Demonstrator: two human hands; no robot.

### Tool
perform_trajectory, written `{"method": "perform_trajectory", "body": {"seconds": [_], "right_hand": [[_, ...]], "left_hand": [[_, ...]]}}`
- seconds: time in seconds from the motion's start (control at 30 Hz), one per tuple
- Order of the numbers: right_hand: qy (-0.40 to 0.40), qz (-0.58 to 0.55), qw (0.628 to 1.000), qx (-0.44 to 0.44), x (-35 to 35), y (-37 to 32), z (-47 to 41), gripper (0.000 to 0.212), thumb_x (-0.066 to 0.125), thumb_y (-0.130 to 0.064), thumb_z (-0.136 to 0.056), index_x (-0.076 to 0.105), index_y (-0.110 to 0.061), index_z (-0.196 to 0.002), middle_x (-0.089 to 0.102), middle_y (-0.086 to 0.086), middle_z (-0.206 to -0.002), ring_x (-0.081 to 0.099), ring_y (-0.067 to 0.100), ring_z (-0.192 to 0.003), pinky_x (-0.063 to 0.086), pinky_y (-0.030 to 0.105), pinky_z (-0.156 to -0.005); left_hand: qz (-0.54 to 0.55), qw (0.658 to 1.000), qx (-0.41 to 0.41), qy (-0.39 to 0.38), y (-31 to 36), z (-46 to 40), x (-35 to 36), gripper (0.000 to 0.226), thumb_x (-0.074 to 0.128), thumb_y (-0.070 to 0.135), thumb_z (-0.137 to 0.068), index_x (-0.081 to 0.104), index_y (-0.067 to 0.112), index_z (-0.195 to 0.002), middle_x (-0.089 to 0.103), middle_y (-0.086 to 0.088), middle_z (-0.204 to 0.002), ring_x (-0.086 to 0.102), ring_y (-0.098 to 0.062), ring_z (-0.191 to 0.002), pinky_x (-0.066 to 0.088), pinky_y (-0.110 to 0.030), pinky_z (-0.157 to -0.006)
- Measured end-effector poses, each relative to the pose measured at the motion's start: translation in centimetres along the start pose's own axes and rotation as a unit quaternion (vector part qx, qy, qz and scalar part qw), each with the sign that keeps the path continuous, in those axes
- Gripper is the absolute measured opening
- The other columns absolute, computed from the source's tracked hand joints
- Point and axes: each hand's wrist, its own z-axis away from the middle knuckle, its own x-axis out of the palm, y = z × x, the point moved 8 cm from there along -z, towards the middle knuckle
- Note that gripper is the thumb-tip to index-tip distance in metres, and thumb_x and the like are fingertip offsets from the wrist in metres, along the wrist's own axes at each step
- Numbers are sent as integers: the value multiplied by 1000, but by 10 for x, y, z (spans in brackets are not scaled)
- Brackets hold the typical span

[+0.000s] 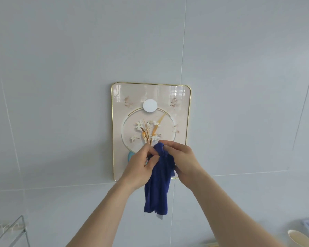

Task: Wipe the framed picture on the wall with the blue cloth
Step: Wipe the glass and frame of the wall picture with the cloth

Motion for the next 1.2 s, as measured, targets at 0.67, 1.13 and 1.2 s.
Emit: {"method": "perform_trajectory", "body": {"seconds": [0.67,1.13,1.2], "right_hand": [[165,-45,983,-59,-60,3,-26,15,63,-23,-101,72,-31,-110,81,3,-101,79,24,-79,66,41,-77],[268,383,734,-492,-50,-59,-114,36,60,-2,-97,75,-21,-124,56,10,-152,52,30,-141,46,27,-106],[270,406,712,-505,-43,-52,-120,39,55,-1,-100,72,-19,-131,49,13,-159,41,33,-151,32,18,-117]], "left_hand": [[-92,987,90,99,1,-30,40,43,48,31,-98,43,38,-140,57,20,-143,50,-6,-134,46,-41,-112],[-470,826,203,237,3,-120,17,63,35,40,-106,25,13,-162,21,-4,-172,13,-27,-161,15,-53,-129],[-500,808,200,240,-8,-128,20,65,29,43,-107,16,13,-164,13,-4,-174,8,-28,-161,14,-53,-130]]}}
